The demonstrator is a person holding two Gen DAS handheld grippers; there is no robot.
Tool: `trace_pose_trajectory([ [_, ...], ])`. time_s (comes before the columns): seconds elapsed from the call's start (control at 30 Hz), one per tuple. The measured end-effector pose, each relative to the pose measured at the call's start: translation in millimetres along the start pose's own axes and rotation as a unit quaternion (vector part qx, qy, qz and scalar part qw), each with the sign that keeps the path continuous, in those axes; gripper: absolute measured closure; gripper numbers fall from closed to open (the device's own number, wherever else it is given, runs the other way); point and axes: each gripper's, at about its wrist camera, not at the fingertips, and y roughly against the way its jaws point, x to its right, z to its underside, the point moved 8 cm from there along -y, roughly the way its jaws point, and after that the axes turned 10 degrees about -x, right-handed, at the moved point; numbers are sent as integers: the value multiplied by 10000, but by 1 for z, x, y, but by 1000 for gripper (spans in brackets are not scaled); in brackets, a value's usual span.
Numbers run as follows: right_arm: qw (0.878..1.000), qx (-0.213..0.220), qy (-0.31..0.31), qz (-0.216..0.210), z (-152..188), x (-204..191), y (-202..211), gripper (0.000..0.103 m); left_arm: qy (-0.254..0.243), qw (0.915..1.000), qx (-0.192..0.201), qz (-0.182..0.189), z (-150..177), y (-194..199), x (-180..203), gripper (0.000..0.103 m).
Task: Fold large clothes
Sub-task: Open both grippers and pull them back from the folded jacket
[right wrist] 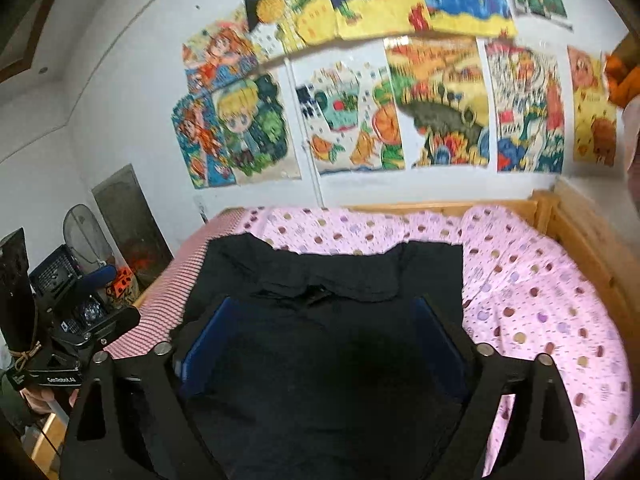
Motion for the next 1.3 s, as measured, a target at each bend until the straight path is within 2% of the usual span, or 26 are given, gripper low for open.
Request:
trace_pose_trajectory([
  [0.2,9994,292,188,71,4,-34,77,10,0,9994,333,-57,3,69,2,0],
  [0.37,9981,486,331,187,21,-59,130,9,46,9993,369,-84,22,114,4,0],
  [0.6,9968,541,554,183,61,-92,179,8,-156,9985,522,-105,51,178,20,0],
  [0.7,9963,541,650,154,80,-105,194,5,-201,9987,443,-145,67,194,28,0],
  [0.9,9966,479,675,-41,119,-118,213,2,-363,9993,90,-41,105,201,45,0],
  [1.13,9902,264,1353,237,163,-130,220,2,-266,9992,-283,46,136,192,45,0],
  [1.3,9928,93,1152,308,171,-114,220,2,-97,9981,-615,10,154,173,33,0],
])
